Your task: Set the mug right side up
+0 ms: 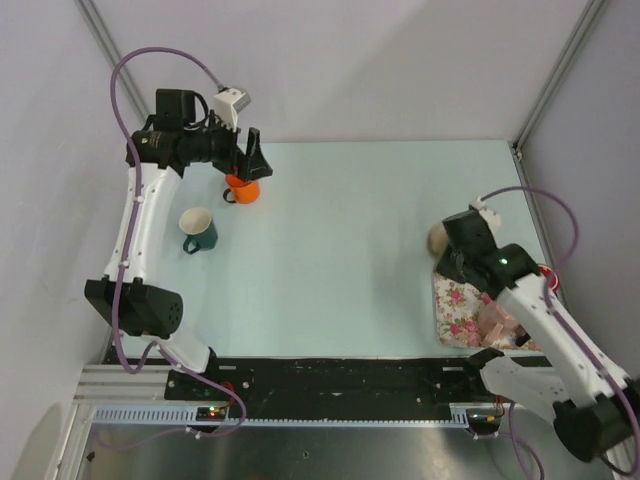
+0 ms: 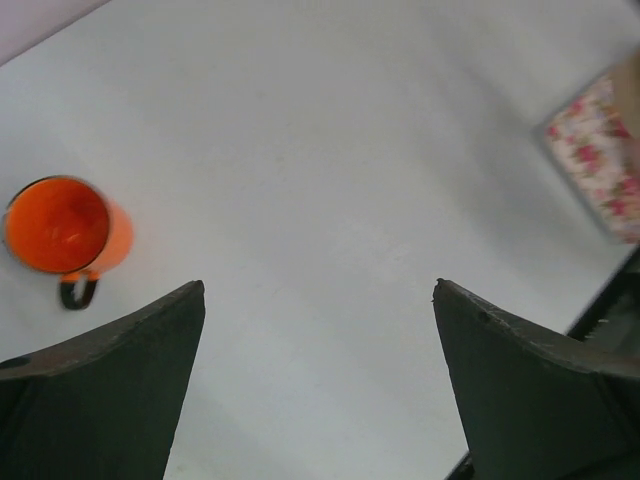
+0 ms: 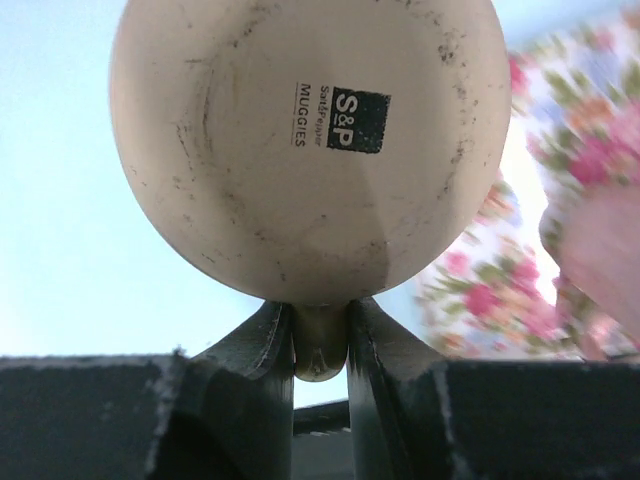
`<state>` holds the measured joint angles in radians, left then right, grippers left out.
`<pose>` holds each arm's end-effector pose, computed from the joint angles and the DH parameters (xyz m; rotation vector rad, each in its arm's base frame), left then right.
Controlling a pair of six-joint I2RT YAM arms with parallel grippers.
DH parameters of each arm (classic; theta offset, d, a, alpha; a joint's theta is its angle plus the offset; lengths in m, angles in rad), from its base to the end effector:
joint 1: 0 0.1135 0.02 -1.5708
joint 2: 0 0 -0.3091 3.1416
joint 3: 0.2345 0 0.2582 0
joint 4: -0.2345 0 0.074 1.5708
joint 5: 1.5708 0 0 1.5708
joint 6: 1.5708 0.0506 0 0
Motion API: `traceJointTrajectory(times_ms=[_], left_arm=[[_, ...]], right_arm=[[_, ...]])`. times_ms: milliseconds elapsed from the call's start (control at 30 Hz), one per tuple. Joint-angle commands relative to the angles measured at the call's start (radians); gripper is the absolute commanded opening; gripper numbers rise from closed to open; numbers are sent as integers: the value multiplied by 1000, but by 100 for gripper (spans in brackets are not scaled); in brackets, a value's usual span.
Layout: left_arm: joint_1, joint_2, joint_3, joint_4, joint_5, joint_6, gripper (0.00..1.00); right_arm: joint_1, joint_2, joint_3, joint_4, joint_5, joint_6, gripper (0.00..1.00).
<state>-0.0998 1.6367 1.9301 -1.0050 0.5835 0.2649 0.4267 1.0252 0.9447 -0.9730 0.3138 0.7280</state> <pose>0.3469 -0.0628 0.4761 0.6914 2.0927 -0.5710 0.1659 0.0583 0.3112 0.4867 2.4973 0.0301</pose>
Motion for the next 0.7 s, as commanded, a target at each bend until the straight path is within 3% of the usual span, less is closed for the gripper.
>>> traceJointTrajectory(times_ms=[0,167,300,433,667], left_arm=[[-7,-69,95,-1,271,-175,100],[-70,-73,214,0,429,-298,100],[-136,-40,340,-1,508,-408,100],[-193,-26,392,26,518,-477,100],[-239,-24,355,177,529,-649,95]], right_arm=[[96,-145,191,240,-30,-8,0],[207,-134,244,656,-170,5,0],[259,-55,303,895,-304,37,0],[324,23,378,1015,-374,69,0],[398,104,430,1117,-420,102,0]])
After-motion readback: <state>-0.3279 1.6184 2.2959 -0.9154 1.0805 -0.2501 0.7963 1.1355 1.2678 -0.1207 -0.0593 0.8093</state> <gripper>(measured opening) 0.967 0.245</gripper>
